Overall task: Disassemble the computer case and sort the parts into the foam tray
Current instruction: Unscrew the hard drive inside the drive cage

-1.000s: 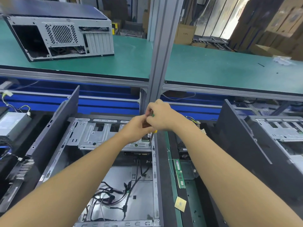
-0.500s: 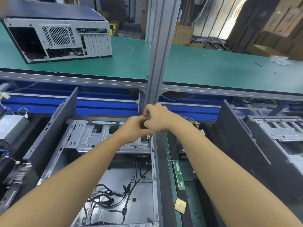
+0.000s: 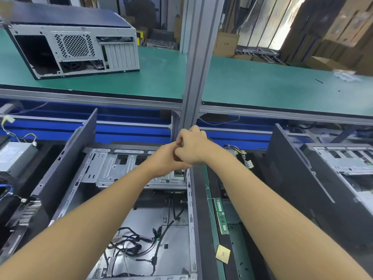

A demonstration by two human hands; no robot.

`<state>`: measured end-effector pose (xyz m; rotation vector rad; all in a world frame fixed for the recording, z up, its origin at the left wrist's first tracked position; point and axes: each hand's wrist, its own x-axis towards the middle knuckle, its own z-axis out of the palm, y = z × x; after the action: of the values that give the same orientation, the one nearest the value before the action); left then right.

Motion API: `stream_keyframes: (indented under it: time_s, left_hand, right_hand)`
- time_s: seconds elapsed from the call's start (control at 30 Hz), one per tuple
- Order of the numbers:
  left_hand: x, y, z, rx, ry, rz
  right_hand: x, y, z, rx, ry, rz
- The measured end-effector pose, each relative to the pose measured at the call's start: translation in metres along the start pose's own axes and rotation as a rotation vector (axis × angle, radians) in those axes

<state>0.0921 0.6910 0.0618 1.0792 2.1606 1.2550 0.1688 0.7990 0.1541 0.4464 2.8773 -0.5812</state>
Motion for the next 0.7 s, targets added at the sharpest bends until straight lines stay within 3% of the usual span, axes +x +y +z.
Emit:
stream_keyframes:
  time_s: [0.13, 0.23, 0.37, 0.5, 0.57, 0.7]
  left_hand:
    - [0.003, 0.004, 0.008, 0.100, 0.086, -0.006]
    - [0.002, 0.006, 0.007, 0.109, 0.031, 0.032]
    - [-0.001, 0.002, -0.003, -0.147, -0.106, -0.022]
    - [0.004, 0.002, -0.001, 0.014, 0.005, -0.024]
    - [0.007, 0.004, 0.005, 0.047, 0.048, -0.041]
    - [0.004, 0.002, 0.009, 0.008, -0.067, -0.023]
  right_hand:
    - [-0.005, -0.004, 0.010, -0.187, 0.252, 0.118]
    - [-0.002, -0.007, 0.015, -0.063, 0.217, 0.109]
    - [0.000, -0.005, 0.006, -0.012, 0.112, 0.088]
    - [-0.002, -0.003, 0.007, 0.041, 0.136, 0.075]
    - [-0.003, -0.003, 0.010, -0.076, 0.211, 0.119]
    - [-0.005, -0.002, 0.012, -0.053, 0.227, 0.090]
